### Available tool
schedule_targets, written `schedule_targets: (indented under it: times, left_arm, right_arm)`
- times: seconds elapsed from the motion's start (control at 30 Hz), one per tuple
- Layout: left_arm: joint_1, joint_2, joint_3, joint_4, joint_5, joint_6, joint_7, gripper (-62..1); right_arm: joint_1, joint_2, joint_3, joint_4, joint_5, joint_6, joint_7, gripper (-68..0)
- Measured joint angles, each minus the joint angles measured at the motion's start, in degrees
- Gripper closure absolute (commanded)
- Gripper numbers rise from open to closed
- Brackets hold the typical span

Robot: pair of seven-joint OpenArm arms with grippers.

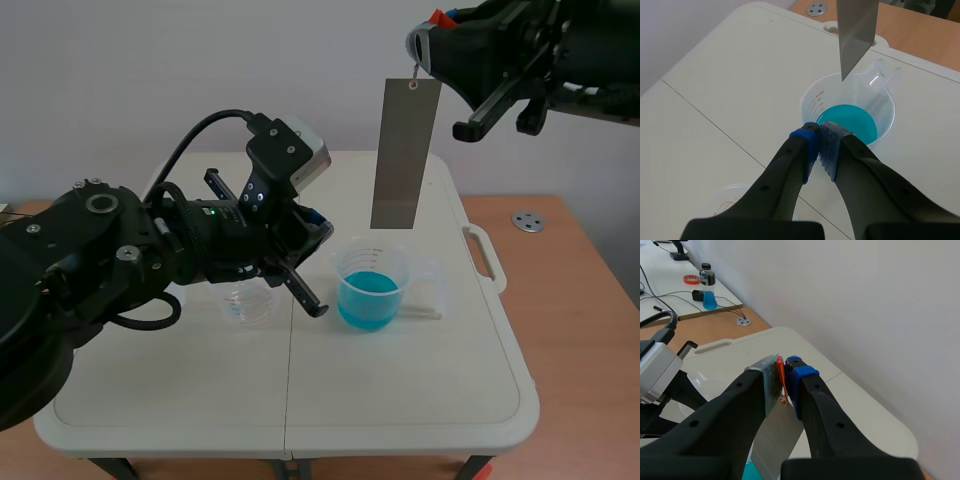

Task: Hold the metal plate by the orange handle, dip it into the blue solution, take it out and point at it, then put the plate back in the beaker on the left.
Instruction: 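Point at the plate with the left hand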

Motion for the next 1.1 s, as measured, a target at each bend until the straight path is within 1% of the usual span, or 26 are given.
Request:
schedule_targets:
  times: [0.2,0.27,0.33,0.43,0.57,0.7,0.83,0.9,1.0,1.1]
  left_arm:
    - [0.07,-0.07,0.0,0.0,0.07,0.04,0.0,-2.3]
    - [0.61,-0.44,-0.02,0.0,1.55,0.44,-0.81,-2.3]
    - [1.84,-1.27,-0.11,0.0,1.51,2.91,-1.33,-2.3]
    - [4.59,-3.56,-1.97,0.07,1.49,5.75,-2.71,-2.3]
    - [9.31,-8.15,-6.99,2.36,1.44,7.89,-4.42,-2.3]
    - [16.02,-13.46,-12.39,8.63,1.05,8.07,-6.64,-2.3]
    - [24.61,-17.49,-18.27,14.75,1.03,8.39,-6.91,-2.3]
    - [29.14,-18.75,-21.31,16.79,1.03,9.62,-6.91,-2.3]
    - [35.82,-20.02,-26.01,18.34,0.83,9.6,-6.88,-2.3]
    - [42.27,-20.35,-29.83,18.6,0.46,10.58,-6.88,-2.3]
  right_arm:
    - [0.0,0.0,0.0,0.0,0.0,0.0,0.0,-1.3]
    - [0.0,0.0,0.0,0.0,0.0,0.0,0.0,-1.3]
    - [0.0,0.0,0.0,0.0,0.0,0.0,0.02,-1.3]
    - [0.0,0.0,0.0,0.0,0.0,0.0,0.0,-1.3]
    - [0.0,0.0,0.0,0.0,0.0,0.0,0.0,-1.3]
    - [0.0,0.0,0.0,0.0,0.0,0.0,0.02,-1.3]
    - [0.0,0.0,0.0,0.0,0.0,0.0,0.0,-1.4]
    - [0.0,0.0,0.0,0.0,0.0,0.0,0.0,-1.5]
    - [0.0,0.0,0.0,0.0,0.0,0.0,0.02,-1.5]
    - [0.0,0.0,0.0,0.0,0.0,0.0,0.02,-1.5]
